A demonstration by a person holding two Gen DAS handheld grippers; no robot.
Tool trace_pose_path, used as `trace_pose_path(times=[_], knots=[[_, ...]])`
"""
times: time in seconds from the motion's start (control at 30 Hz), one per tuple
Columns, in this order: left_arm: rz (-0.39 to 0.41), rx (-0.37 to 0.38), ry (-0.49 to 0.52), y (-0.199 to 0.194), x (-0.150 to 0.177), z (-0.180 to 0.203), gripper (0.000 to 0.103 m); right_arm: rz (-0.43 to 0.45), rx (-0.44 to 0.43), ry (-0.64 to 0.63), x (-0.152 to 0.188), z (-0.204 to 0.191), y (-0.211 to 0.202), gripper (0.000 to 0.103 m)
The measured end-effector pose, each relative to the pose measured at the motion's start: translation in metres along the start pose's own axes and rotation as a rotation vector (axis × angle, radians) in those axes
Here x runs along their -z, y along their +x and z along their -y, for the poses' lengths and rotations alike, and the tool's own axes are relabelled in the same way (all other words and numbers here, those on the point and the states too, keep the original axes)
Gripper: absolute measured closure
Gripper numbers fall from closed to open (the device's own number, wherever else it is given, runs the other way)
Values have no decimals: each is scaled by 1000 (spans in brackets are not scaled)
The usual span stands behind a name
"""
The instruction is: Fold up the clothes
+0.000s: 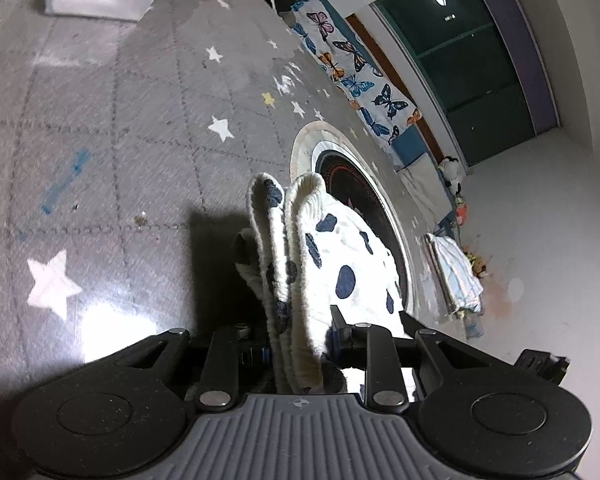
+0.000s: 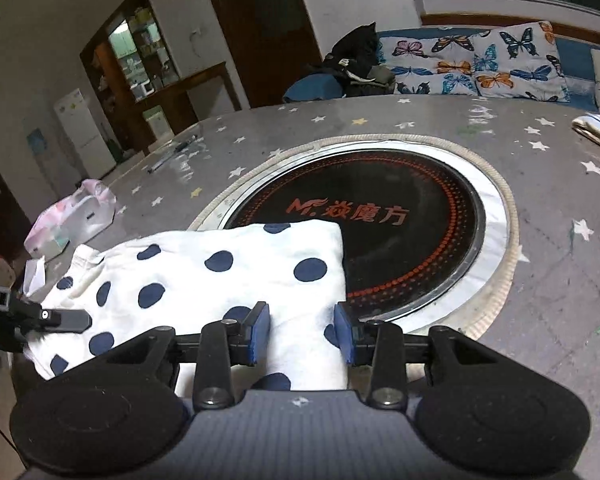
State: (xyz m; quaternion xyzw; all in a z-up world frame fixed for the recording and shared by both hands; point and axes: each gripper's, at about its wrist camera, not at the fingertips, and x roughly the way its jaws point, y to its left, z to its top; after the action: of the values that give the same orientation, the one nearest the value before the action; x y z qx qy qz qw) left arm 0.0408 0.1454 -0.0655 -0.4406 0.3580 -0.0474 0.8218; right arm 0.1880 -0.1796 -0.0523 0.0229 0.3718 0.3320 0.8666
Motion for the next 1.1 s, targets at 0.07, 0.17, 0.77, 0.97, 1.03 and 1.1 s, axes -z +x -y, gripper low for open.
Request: trace_pose_path(times=[0.07, 0.17, 0.77, 0.97, 1.03, 1.1], knots=[[2, -9, 10, 2, 0, 2, 76, 15, 11, 12, 1, 2, -1, 66], [5, -17, 19, 2, 1, 3, 76, 16, -4, 40, 3, 6, -1, 65], [-40, -13, 225, 31, -5, 75, 78, 196, 8, 139, 16, 20, -69, 99], [-108, 31, 305, 89, 4, 130, 78, 253, 151, 175, 15, 60, -112, 99], [-131, 46, 331, 108, 7, 149, 78, 271, 195, 191, 13, 77, -126, 99], [-153, 60, 358, 128, 9, 167, 78, 283, 230, 203, 11, 91, -136, 99]])
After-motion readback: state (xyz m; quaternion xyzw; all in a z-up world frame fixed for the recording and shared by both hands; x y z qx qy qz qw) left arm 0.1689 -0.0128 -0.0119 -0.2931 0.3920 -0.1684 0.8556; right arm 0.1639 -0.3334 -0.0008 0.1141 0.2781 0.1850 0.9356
